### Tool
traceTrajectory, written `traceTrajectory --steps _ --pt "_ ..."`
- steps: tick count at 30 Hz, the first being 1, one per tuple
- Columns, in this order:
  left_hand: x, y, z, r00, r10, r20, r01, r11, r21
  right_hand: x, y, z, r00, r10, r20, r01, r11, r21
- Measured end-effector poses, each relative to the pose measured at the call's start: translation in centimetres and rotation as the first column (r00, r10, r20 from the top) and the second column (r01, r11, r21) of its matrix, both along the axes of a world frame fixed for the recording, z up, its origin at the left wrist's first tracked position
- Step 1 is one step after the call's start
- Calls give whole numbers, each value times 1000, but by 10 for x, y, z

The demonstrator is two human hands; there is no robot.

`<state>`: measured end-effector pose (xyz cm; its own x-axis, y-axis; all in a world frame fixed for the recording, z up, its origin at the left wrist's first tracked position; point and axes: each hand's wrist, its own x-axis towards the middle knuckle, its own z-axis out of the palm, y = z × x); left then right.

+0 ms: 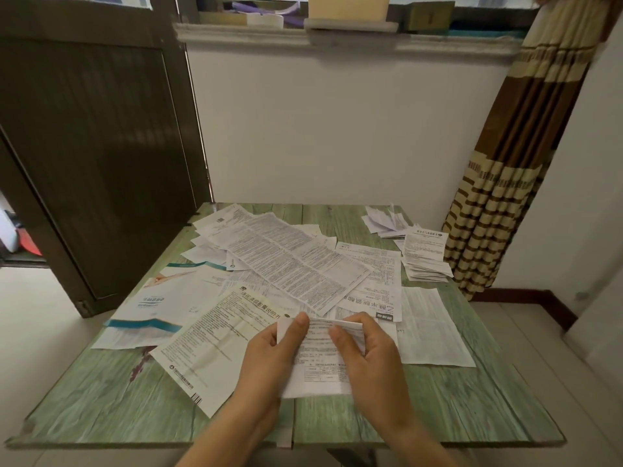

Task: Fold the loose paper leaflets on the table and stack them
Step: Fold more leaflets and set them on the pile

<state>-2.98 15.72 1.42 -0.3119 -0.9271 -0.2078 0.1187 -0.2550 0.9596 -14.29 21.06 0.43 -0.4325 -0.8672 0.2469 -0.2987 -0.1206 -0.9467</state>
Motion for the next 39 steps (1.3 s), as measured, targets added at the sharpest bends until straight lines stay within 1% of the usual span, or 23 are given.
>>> traceTrajectory --steps 1,2,3,5,6,8,11,13,15,19,20,21,22,23,24,25,26,28,29,32,34,36,39 --pt "-2 0 -3 998 16 53 -14 999 -35 2 -1 -2 1000 -14 -2 14 1000 2" --pt "-4 -1 -6 992 49 116 -34 991 -129 3 -2 -4 999 -31 11 31 1000 1" --pt "-6 -1 -8 981 97 168 -52 965 -256 2 -3 -5 998 -46 35 46 999 -5" --pt "-9 2 -10 963 179 200 -62 875 -481 -1 -3 -7 996 -51 78 53 998 -29" --pt "-10 3 -11 963 183 197 -48 839 -541 -2 -2 -8 995 -46 92 49 998 -38" --pt "-13 3 -14 966 161 201 -9 800 -599 -8 1 -9 991 -40 127 43 999 -24" --pt "-16 -4 -15 960 125 252 58 788 -613 -23 9 -9 981 52 186 -63 996 57" --pt "-14 -10 -16 945 85 314 138 770 -623 -36 12 -7 978 116 172 -132 988 80" --pt "-18 -13 -13 923 40 383 229 742 -630 -49 13 -6 988 97 123 -105 993 62" --pt "-38 -17 -2 909 91 407 239 686 -687 -63 12 3 999 24 44 -25 1000 17" --pt "-43 -18 0 913 104 394 216 696 -685 -71 11 3 999 -39 12 38 999 4" --pt "-44 -18 1 925 121 359 168 718 -676 -82 10 3 989 -147 -7 147 989 -14" --pt "-49 -23 3 935 134 329 132 730 -671 -102 7 0 950 -311 7 311 949 -49" --pt "-48 -26 3 939 159 304 87 747 -659 -121 4 -3 886 -464 12 464 884 -52" --pt "-49 -28 4 937 168 308 78 756 -650 -139 0 -6 806 -591 -8 591 806 -34" --pt "-51 -27 3 930 148 337 114 756 -645 -156 -5 -10 739 -672 -45 673 740 10" --pt "-57 -24 0 919 104 379 178 750 -637 -169 -10 -14 703 -705 -90 711 701 65" --pt "-75 -16 -8 892 -4 452 307 741 -597 -180 -18 -23 697 -687 -208 717 671 186" --pt "-79 -13 -11 879 -38 475 348 733 -584 -175 -24 -27 696 -657 -290 717 662 219" --pt "-94 -9 -19 840 -89 535 443 682 -582 -169 -24 -32 628 -594 -502 757 616 218" --pt "-99 -8 -24 831 -82 551 462 654 -599 -172 -21 -33 586 -570 -576 780 589 210" --pt "-98 -6 -26 845 -70 530 440 655 -614 -175 -19 -35 568 -547 -615 789 574 218" --pt "-92 -8 -26 868 -40 495 391 668 -633 -175 -17 -35 572 -552 -606 784 584 208"
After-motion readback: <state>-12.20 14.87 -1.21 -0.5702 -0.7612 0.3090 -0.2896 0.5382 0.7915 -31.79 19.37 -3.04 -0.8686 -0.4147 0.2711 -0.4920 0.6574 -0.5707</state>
